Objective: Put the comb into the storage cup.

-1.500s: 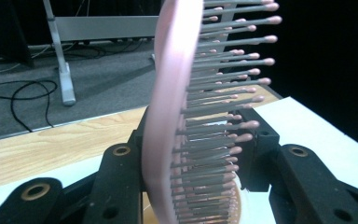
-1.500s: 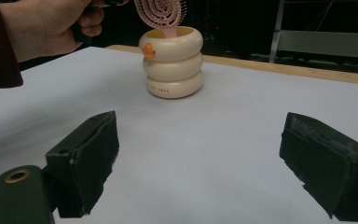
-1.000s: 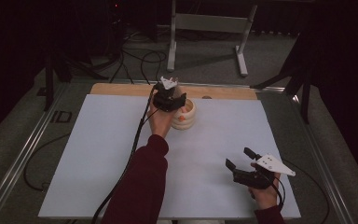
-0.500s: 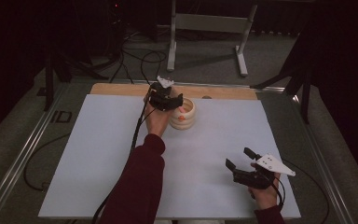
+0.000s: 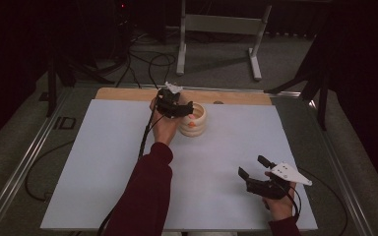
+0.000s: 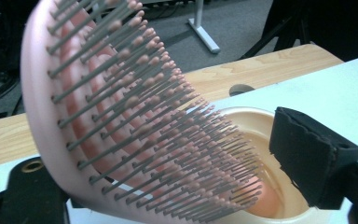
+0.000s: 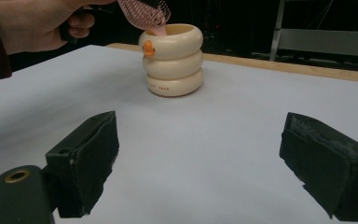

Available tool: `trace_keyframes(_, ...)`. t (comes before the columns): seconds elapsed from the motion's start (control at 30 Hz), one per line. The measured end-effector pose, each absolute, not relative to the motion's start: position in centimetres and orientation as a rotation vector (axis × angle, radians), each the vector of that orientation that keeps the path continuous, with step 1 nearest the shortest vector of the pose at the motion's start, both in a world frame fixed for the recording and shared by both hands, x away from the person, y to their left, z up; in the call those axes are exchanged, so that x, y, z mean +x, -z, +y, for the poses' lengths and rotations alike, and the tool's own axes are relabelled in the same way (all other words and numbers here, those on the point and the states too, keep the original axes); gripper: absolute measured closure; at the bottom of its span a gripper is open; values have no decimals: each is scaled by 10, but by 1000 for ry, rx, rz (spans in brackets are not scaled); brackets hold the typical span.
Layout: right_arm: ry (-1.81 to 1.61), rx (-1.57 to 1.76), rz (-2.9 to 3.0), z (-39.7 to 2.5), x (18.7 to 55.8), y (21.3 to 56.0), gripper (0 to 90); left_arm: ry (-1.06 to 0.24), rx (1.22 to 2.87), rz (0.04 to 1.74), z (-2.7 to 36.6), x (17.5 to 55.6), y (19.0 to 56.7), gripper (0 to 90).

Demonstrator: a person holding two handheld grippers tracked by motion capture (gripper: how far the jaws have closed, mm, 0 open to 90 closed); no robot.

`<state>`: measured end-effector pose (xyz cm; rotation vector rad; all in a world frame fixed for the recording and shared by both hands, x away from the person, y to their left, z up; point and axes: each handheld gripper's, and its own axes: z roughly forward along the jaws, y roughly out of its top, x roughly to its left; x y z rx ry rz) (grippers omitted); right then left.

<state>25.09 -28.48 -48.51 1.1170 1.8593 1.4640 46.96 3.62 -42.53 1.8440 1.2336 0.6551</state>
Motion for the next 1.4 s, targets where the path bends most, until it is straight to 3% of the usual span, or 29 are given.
trace_keyframes(0.33,-1465,1114,1860,-285,251,485,116,-672,1843,1234,41,467,420,115)
trace_keyframes(0.53,-1462,1113,1865,-284,251,486,116,-659,1848,1220,49,465,415,4)
trace_keyframes(1.4,-1465,1104,1875,-279,252,487,116,-596,1769,1098,88,433,385,0)
